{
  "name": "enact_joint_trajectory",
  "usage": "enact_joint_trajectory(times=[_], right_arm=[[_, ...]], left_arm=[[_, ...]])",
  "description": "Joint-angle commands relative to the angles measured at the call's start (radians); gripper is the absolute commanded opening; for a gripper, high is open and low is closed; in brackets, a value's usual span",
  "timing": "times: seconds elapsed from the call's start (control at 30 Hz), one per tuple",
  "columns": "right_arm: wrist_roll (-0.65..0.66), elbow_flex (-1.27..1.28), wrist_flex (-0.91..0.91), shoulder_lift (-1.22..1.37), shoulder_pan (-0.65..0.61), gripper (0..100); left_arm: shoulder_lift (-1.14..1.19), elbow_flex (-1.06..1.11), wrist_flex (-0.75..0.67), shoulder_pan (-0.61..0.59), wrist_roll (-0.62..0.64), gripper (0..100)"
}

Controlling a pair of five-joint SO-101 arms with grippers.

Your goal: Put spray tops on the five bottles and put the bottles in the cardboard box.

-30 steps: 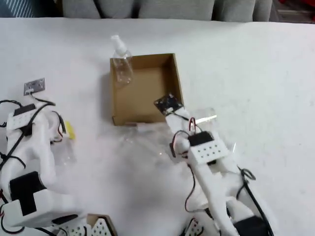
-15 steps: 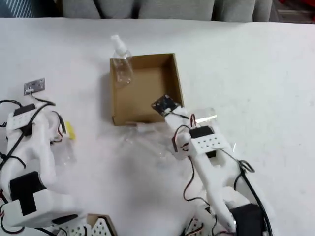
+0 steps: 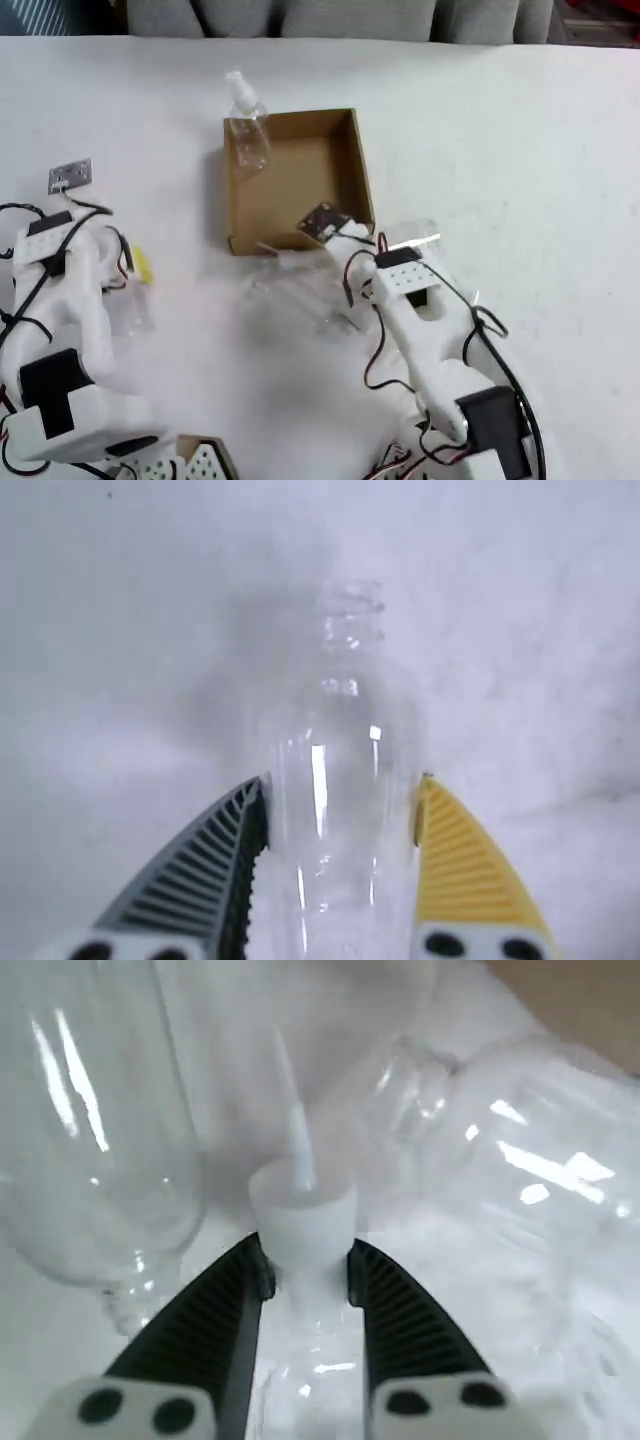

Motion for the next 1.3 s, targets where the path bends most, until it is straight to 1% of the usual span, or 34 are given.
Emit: enact_joint_trajectory(times=[0.0, 0.1, 0.17, 0.27, 0.33, 0.43, 0.5, 0.57, 0.63, 0.7, 0.83, 1.0, 1.07, 1.17, 1.27], right_arm=[[0.057, -0.095, 0.168, -0.124, -0.007, 1.7], [0.155, -0.169, 0.36, -0.214, 0.054, 1.7], [0.212, -0.226, 0.476, -0.262, 0.14, 1.7], [0.304, -0.313, 0.621, -0.306, 0.343, 1.7], [0.396, -0.35, 0.674, -0.312, 0.499, 1.7], [0.586, -0.344, 0.685, -0.302, 0.733, 1.7], [0.723, -0.313, 0.659, -0.274, 0.866, 1.7], [0.844, -0.262, 0.59, -0.237, 0.969, 1.8], [0.925, -0.212, 0.495, -0.193, 1.043, 1.9], [0.962, -0.172, 0.397, -0.139, 1.092, 2.5], [1.016, -0.147, 0.245, -0.016, 1.152, 10.3], [1.045, -0.15, 0.107, 0.108, 1.17, 18.3], [1.045, -0.15, 0.077, 0.125, 1.17, 21.8], [1.042, -0.157, 0.081, 0.105, 1.17, 25.4], [0.951, -0.183, 0.125, 0.05, 1.182, 23.3]], left_arm=[[-0.01, -0.025, -0.034, -0.013, -0.055, 2], [-0.01, -0.025, -0.034, -0.013, -0.055, 2], [-0.01, -0.025, -0.034, -0.013, -0.058, 2], [-0.01, -0.025, -0.034, -0.013, -0.061, 2], [-0.01, -0.025, -0.034, -0.013, -0.061, 2], [-0.01, -0.025, -0.034, -0.013, -0.061, 2], [-0.01, -0.023, -0.034, -0.013, -0.061, 2], [-0.012, -0.014, -0.035, -0.013, -0.061, 2], [-0.012, -0.012, -0.035, -0.013, -0.061, 2], [-0.012, -0.012, -0.035, -0.013, -0.061, 2], [-0.012, -0.011, -0.035, -0.013, -0.061, 2], [-0.012, -0.009, -0.035, -0.013, -0.061, 2], [-0.012, -0.009, -0.035, -0.013, -0.061, 2], [-0.012, -0.009, -0.035, -0.013, -0.061, 2], [-0.012, -0.009, -0.035, -0.013, -0.061, 2]])
